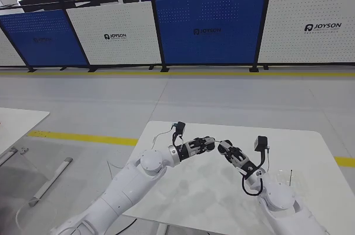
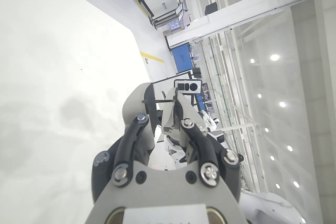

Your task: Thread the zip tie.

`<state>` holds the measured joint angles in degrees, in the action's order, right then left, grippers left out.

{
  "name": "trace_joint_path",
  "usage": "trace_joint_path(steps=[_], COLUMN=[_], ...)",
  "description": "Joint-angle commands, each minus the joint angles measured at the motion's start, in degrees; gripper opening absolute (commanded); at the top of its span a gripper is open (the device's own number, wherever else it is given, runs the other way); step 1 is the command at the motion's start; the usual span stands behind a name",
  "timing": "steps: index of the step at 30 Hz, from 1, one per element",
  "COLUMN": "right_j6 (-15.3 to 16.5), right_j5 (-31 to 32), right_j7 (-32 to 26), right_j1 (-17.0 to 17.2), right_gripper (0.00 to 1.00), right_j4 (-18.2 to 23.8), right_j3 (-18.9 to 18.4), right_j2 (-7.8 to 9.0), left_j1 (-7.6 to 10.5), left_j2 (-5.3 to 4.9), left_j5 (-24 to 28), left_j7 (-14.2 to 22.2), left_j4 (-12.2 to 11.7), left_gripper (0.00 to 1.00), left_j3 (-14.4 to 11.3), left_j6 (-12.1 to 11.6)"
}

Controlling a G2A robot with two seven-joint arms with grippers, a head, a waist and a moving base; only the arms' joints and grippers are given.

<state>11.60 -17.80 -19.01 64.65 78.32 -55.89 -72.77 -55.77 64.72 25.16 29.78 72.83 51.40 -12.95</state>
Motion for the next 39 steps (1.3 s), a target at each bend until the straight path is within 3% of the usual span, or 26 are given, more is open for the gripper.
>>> trace_joint_path(steps=[1,16,17,18,19,26,33,39], right_j6=[0.0,-0.14,-0.37,-0.57,-0.68,-0.51,0.86,-1.21], right_j5=[0.0,0.08,0.19,0.25,0.33,0.68,0.13,-1.29], right_j7=[0.0,0.16,0.09,-0.16,-0.08,-0.62,-1.4,-4.42], right_j1=[0.0,0.29,0.56,0.65,0.73,1.88,5.0,6.82], right_gripper=[0.0,0.0,0.24,0.77,1.0,1.0,1.0,1.0], right_j4=[0.0,0.28,0.66,0.81,0.93,1.75,3.82,5.76], right_j3=[0.0,-0.02,-0.12,-0.26,-0.48,-2.14,-6.87,-9.56], right_j2=[0.0,-0.02,-0.04,-0.04,-0.05,0.02,0.85,1.44], left_j1=[-0.13,-1.04,-1.1,-1.14,-1.18,-1.46,-2.58,-3.94], left_j2=[0.04,0.13,0.15,0.15,0.15,-0.12,-0.77,-0.99], left_j5=[0.68,1.79,1.73,1.65,1.5,-0.2,-4.2,-5.43], left_j7=[0.77,2.58,2.57,2.56,2.58,2.92,3.5,1.95], left_j4=[0.05,1.31,1.37,1.41,1.45,1.87,2.61,3.95], left_gripper=[0.0,0.0,0.0,0.0,0.0,0.0,0.0,0.0], left_j3=[0.16,1.72,1.83,1.9,1.98,3.08,4.33,4.96], left_j6=[0.12,0.48,0.47,0.46,0.47,1.6,2.73,3.94])
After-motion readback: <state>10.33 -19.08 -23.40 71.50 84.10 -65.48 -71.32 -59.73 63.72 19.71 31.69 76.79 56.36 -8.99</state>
